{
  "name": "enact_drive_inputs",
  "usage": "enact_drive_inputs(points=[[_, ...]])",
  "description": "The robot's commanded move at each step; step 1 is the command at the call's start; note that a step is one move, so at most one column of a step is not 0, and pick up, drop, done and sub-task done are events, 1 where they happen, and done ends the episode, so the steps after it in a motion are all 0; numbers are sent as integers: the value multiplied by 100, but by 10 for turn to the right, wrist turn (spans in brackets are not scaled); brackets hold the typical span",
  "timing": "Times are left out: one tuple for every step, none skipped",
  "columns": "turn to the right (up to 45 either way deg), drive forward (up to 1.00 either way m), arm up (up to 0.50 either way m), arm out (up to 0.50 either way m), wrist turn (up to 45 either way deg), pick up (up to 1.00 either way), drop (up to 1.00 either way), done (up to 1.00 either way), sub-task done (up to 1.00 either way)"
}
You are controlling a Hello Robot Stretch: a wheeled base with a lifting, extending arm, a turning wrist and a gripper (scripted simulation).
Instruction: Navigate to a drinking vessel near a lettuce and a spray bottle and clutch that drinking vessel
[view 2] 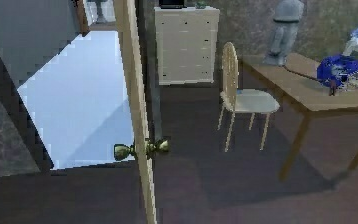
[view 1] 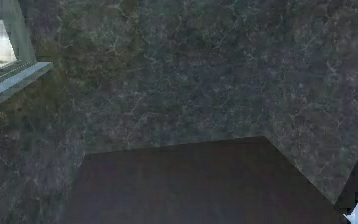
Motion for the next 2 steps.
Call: enact_drive_inputs(points=[[0, 15, 0, 0, 0, 0, 0, 0, 0], [450, 0, 0, 0, 0, 0, 0, 0, 0]])
